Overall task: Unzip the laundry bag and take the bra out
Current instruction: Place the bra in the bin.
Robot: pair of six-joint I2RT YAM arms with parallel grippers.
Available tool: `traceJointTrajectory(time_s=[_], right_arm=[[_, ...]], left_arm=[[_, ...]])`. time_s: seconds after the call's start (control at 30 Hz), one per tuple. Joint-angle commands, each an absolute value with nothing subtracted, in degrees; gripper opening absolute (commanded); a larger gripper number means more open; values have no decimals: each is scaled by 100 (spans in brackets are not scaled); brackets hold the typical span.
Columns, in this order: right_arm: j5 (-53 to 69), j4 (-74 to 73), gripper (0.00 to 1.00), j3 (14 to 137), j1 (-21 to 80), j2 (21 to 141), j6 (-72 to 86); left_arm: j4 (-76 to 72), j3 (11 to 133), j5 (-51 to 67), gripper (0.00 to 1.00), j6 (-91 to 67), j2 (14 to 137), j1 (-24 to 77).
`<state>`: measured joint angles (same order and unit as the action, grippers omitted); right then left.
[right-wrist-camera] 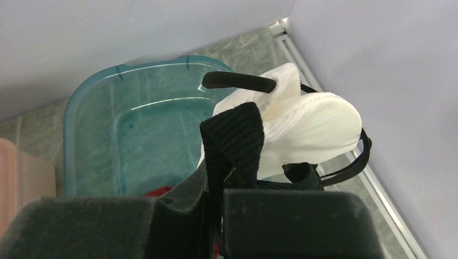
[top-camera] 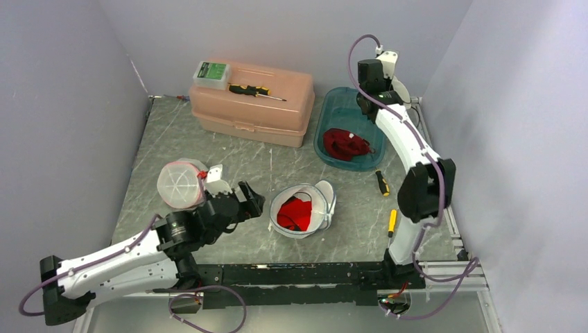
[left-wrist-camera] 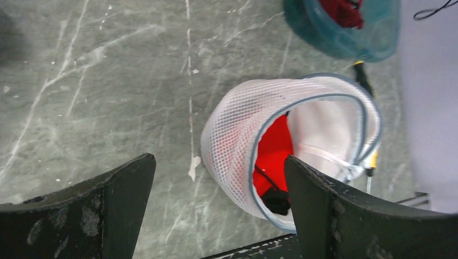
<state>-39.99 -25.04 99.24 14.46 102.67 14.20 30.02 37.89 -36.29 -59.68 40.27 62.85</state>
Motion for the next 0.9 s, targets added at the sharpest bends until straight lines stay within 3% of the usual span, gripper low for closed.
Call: traceJointTrajectory(time_s=[0.0,0.23,0.43,0.63,0.87], right_arm=[[-3579,-2044,0,10715,1314,10920,1406],[-3352,-2489,0,12237,1284,12219,1494],[-3063,-2766,0,12680,1301,12890,1837],[-3380,-1877,0,11616,1625,12075,1614],[-3588,-2023,0,11519,1769,11034,1322]], left_arm=[[3207,4125,-3946,94,-5950,4434,6310],[2919,3948,-4165,94,-6023,4767,6304],[2927,4070,-4298,94,-5905,5071,6304],[2910,4270,-4207,94,-5735,5343,6306],[2786,4215,-3960,94,-5783,5299,6302]])
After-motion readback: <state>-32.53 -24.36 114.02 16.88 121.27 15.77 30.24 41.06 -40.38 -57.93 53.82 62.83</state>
